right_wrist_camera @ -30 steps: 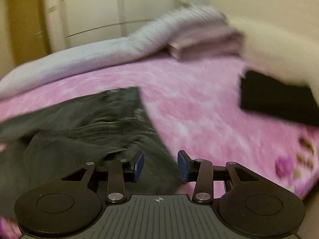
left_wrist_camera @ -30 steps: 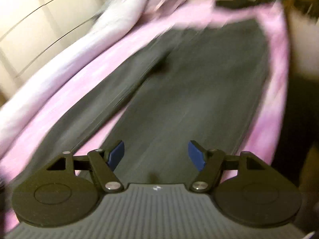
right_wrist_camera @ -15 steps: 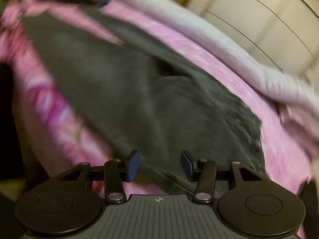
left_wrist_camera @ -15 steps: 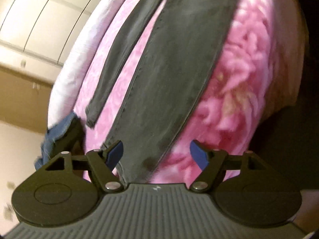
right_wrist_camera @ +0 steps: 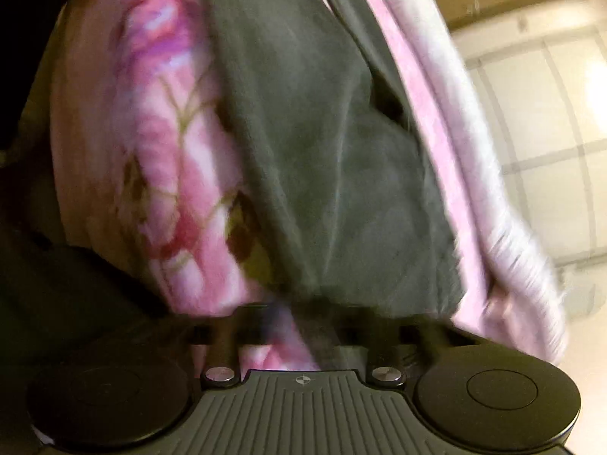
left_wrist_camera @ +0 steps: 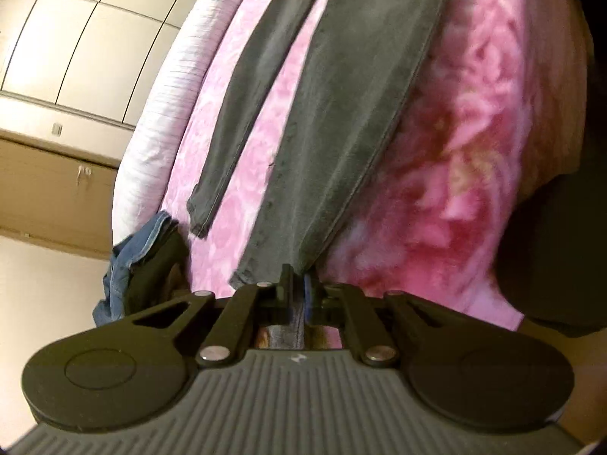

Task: Fold clothes
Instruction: 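Lift the grey jeans with both grippers and lay them flat on the sheet, then grasp a grey jeans leg hem with the left gripper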

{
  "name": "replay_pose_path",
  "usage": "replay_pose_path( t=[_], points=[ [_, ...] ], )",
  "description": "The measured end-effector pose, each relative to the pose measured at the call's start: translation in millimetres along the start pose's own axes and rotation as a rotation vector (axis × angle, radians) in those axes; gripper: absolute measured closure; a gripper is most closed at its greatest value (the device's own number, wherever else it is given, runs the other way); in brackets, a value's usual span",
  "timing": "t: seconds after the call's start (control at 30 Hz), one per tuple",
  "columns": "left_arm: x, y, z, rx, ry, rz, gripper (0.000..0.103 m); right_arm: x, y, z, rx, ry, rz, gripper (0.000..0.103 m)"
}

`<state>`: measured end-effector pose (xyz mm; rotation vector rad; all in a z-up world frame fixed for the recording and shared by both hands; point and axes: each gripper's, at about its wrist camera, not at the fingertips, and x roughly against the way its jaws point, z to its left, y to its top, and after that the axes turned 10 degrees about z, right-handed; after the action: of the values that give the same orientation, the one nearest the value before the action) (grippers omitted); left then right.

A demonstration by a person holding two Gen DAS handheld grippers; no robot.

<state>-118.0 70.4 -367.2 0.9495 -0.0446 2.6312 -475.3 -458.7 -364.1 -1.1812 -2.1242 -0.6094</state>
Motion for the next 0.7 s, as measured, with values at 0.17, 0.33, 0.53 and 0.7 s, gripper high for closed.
replay_pose_path(
  t=[0.17, 0.33, 0.53, 0.7],
  points=[
    [-5, -4, -18, 0.003, -0.061, 0.041, 0.097, 2, -3, -5, -0.069, 0.04, -0.018, 0.093],
    [3, -11, -19, -0.035, -0.1, 0.049, 0.082, 16, 17, -11, -0.061, 0.084, 0.0, 0.081],
    [23, -30, 37, 0.182, -0.185, 0.008, 0.068, 35, 25, -80, -0.409, 0.29, -0.206, 0.057],
    [-7, -5, 100, 0.257, -0.131, -0.016, 0.06, 3, 57, -131, -0.467, 0.3, -0.255, 0.055]
  ],
)
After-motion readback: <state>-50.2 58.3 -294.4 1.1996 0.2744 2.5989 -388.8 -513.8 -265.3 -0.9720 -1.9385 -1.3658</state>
